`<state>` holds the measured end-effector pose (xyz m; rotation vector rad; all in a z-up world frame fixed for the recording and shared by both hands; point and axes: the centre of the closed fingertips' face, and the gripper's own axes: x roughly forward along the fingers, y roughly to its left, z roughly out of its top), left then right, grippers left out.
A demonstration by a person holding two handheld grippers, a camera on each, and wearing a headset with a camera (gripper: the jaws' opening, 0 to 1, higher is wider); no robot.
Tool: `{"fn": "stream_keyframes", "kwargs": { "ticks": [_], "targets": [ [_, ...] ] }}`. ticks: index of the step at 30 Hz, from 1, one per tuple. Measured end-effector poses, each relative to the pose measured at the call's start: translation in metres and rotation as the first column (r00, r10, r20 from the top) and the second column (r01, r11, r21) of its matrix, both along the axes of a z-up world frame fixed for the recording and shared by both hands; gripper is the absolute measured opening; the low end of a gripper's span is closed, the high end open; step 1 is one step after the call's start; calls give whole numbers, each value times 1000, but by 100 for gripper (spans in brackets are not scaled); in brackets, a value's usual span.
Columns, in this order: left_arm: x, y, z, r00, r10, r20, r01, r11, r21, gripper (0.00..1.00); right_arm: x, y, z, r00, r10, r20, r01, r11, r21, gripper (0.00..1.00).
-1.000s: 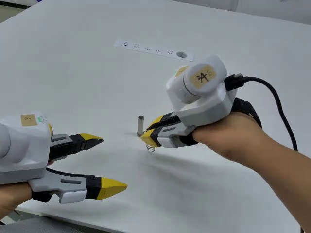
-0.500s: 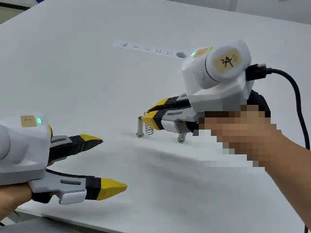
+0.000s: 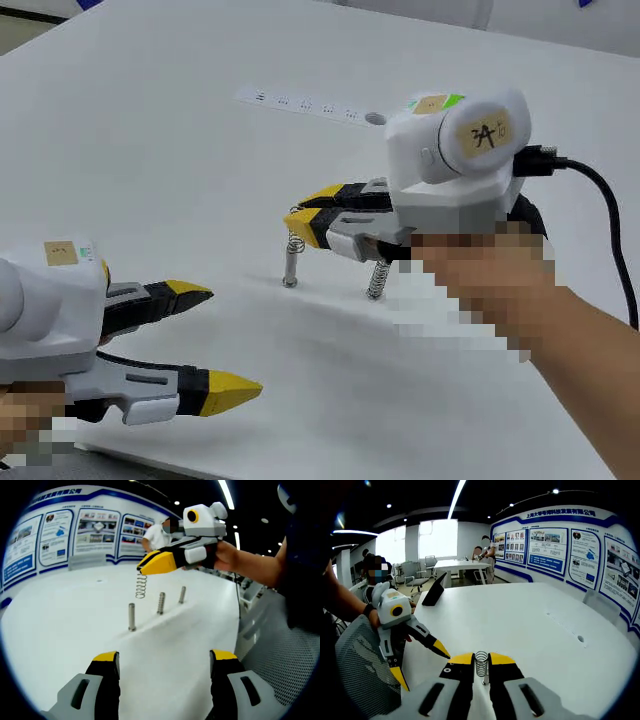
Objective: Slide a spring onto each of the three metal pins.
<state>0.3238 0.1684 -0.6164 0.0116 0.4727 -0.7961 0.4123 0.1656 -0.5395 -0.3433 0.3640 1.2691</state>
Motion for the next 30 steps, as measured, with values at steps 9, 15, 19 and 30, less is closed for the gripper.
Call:
{"fn": "stream_keyframes", "kwargs": {
  "ticks": [9,15,19,30],
  "targets": [
    [0,0,0,1000,0,0,0,1000,-2,75,6,5,-6,1000,-19,2,19,1000,22,12],
    [1,1,0,1000,4,2,-4,1000,-5,75,9,6,-9,999,-33,-10,33,999,31,12],
    [1,1,0,1000,5,2,-5,1000,-6,75,12,6,-12,999,-40,-17,40,999,32,12],
    [1,1,0,1000,8,-2,-8,1000,-7,75,14,5,-22,998,-52,-34,53,998,24,12]
  ]
}}
